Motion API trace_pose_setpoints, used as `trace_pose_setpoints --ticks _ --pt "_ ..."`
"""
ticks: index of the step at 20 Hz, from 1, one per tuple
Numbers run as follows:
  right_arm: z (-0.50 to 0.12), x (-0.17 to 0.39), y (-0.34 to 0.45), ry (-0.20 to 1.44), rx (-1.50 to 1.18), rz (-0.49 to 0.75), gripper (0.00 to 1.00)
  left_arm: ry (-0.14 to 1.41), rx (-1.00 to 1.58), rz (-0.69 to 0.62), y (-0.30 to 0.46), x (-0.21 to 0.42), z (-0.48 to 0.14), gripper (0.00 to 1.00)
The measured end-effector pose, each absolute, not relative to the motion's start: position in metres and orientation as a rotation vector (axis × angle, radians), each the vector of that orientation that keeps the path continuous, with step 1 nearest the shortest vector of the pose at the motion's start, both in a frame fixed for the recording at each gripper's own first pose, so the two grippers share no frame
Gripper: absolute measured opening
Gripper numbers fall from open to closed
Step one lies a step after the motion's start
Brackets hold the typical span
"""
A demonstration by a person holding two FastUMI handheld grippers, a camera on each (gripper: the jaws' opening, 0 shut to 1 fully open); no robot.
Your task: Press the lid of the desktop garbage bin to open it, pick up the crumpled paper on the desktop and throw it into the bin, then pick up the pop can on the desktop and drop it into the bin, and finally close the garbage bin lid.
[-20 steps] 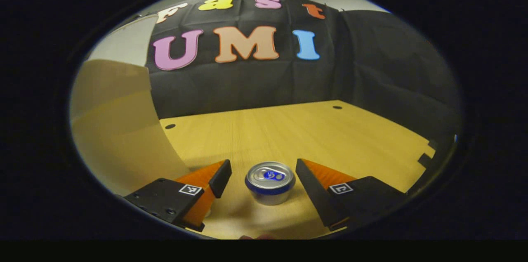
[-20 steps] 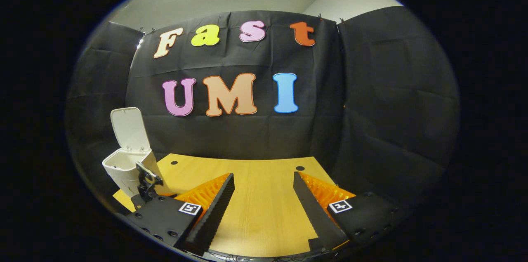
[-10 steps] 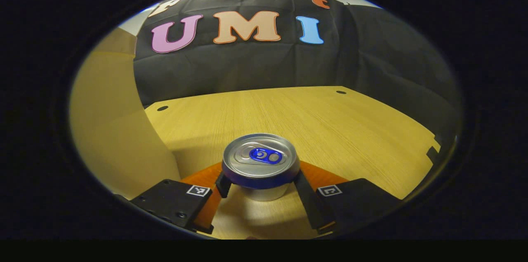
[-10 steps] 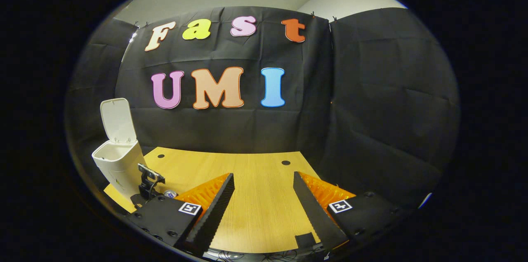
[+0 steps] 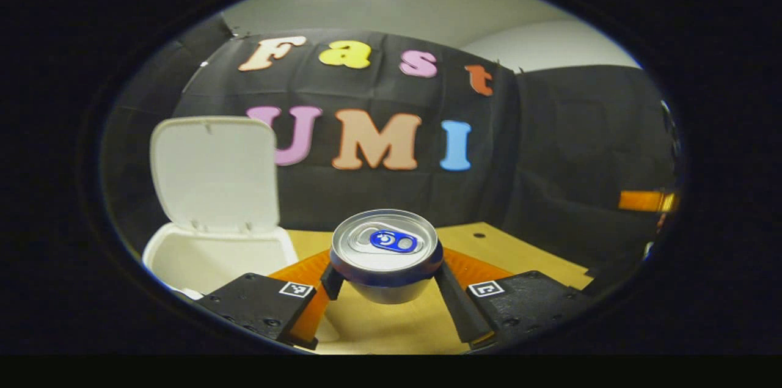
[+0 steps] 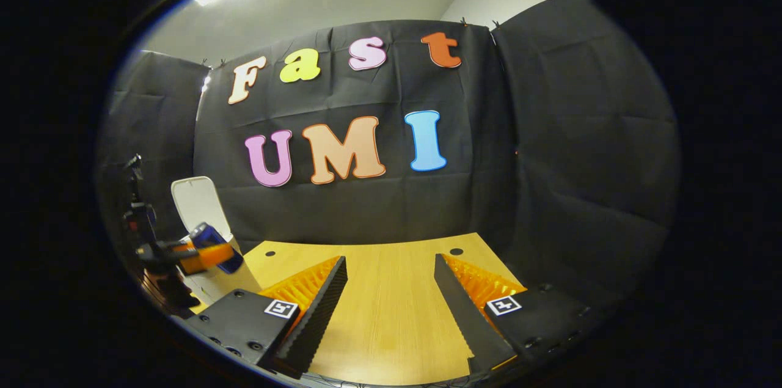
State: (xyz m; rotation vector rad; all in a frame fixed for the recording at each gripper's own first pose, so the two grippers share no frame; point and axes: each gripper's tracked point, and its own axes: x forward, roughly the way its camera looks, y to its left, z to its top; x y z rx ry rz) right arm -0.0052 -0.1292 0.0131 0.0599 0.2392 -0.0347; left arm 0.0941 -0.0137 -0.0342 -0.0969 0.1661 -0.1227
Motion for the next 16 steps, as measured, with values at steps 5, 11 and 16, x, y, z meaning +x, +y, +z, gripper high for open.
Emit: trace_pose_setpoints --ticks 5,11,16 --pt "0.005 0.003 -0.121 0.258 0.059 0.016 0.94 0.22 -0.079 0.204 0.111 0.094 -0.048 0.77" --pt "0.003 0.017 -0.108 0.259 0.045 0.034 0.96 0.246 -0.128 0.257 0.125 0.086 -0.064 0.92" --pt "-0.002 0.014 -0.113 0.267 0.068 0.014 0.96 0.113 -0.021 0.237 0.126 0.093 -0.013 0.91"
